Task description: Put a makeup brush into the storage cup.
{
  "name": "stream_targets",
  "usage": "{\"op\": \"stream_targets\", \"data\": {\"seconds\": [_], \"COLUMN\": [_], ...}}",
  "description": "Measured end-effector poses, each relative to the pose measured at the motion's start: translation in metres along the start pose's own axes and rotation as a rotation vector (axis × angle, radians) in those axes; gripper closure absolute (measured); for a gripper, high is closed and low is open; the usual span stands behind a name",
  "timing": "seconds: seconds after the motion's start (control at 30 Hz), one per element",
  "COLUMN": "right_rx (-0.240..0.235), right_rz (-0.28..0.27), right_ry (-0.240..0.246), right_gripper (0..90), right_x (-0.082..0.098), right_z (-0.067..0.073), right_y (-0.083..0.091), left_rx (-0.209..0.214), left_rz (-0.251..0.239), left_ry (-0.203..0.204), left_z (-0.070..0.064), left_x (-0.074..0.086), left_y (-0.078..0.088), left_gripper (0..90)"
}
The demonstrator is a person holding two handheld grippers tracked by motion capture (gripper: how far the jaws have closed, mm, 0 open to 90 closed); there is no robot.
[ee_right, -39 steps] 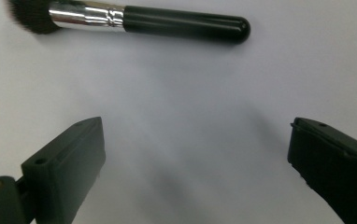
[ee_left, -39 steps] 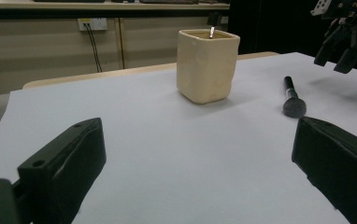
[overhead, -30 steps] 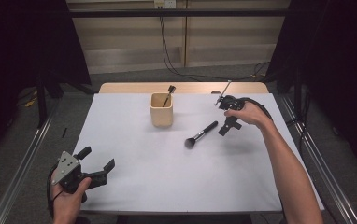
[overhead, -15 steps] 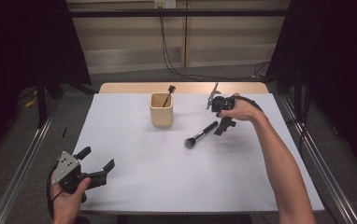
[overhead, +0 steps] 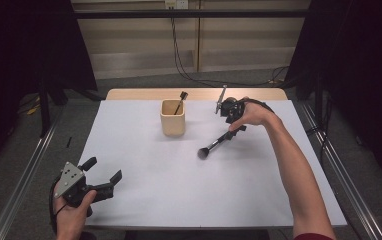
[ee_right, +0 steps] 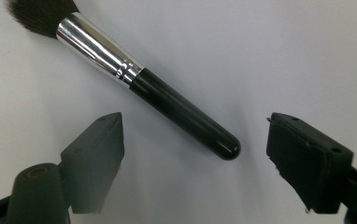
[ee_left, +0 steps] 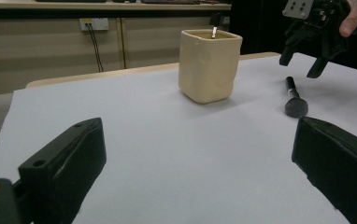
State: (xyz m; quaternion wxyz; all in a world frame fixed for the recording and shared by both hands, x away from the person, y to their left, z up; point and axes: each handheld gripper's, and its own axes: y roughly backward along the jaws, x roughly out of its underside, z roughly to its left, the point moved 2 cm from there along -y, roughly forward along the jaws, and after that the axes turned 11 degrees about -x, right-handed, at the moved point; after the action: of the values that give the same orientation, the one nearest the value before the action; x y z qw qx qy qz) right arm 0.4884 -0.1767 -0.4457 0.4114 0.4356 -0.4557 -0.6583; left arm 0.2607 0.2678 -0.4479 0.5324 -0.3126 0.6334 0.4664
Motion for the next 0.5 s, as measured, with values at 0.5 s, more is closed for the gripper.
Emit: {"op": "stream_targets", "data": {"seconds": [0.5], "right_rx": [-0.008], "right_rz": [0.097], "right_ry": [0.012], "right_gripper": [28.3], "right_x": [-0.002], "right_z": [-0.002], "right_y": [-0.025], "left_rx": [0.006], "left_rz": [0.001], "left_ry": [-0.009], "left_z": [-0.001], "left_x": [0.0], "left_y": [0.0], "left_gripper": [3.2]}}
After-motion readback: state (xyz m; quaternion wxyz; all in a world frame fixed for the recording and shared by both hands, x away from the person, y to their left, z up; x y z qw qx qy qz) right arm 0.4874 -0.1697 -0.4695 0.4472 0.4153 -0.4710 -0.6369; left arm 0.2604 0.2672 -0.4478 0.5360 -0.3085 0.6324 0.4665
